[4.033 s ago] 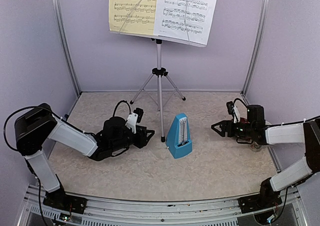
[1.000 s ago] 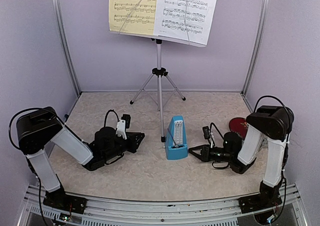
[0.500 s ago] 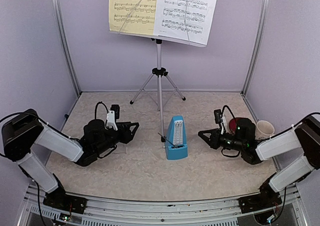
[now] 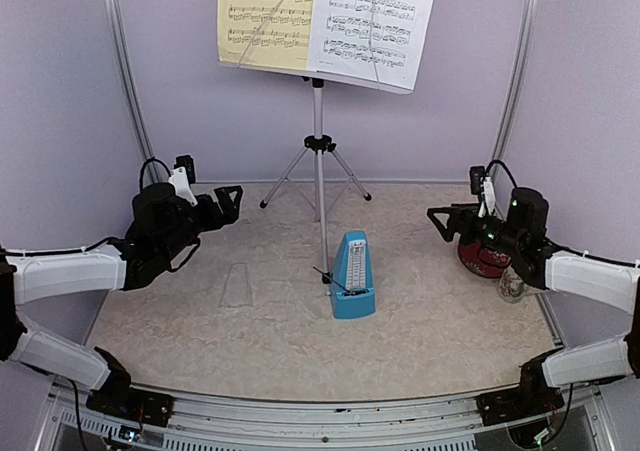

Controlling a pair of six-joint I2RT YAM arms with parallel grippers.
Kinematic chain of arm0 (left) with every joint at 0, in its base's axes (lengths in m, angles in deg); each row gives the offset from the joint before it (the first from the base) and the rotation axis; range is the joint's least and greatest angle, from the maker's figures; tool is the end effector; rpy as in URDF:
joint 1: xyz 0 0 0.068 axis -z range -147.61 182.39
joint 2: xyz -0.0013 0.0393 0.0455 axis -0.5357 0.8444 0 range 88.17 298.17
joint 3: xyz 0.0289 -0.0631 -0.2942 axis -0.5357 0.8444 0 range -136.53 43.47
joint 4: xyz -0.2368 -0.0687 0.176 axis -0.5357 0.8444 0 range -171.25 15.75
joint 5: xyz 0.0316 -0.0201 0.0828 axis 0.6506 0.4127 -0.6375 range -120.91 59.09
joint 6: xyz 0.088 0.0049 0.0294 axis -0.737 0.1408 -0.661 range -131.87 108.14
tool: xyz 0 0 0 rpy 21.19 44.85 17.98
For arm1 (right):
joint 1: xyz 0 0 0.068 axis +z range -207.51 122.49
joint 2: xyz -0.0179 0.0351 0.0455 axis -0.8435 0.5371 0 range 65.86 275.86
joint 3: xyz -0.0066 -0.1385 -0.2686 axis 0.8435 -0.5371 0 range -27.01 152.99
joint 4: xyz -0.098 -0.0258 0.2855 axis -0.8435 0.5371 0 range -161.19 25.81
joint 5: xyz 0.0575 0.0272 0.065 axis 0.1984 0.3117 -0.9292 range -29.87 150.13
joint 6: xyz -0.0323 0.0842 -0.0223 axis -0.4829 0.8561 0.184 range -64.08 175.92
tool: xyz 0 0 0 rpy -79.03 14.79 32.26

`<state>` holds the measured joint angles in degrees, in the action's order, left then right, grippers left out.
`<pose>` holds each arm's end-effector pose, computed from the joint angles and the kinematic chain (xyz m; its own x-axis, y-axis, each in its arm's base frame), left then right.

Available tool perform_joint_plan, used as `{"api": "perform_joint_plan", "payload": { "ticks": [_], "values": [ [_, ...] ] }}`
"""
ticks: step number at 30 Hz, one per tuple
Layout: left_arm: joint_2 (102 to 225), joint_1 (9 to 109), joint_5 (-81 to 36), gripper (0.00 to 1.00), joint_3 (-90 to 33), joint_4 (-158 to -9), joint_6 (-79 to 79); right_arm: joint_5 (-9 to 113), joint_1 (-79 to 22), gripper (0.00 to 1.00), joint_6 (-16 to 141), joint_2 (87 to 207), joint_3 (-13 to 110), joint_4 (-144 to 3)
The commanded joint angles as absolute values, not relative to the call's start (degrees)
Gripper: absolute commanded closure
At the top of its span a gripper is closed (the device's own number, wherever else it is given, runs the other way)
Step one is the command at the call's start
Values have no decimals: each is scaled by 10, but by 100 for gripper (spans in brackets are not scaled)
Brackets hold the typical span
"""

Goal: Set up the instrument practice props

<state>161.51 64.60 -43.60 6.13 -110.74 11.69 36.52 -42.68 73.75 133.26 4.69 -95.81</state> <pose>0.3136 -0.1758 0.2566 -0.2219 -0.3210 -0.9207 0.2691 0.8874 -0.3743 0.3049 0.1154 0.2364 -0.3650 0.1936 -0.9107 -0.5282 0.7625 0.3737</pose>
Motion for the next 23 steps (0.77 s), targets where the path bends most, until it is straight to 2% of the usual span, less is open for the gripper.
{"api": "perform_joint_plan", "payload": {
  "ticks": [1, 9, 23],
  "values": [
    [1606, 600, -475, 1, 17, -974, 144, 357, -476, 2, 719, 1321, 94, -910],
    [1620, 563, -466, 1, 29, -963, 190, 354, -532, 0, 757, 1354, 89, -948],
    [1691, 569, -455, 1, 19, -965, 218, 338, -535, 0, 764, 1383, 61, -974]
  ]
}}
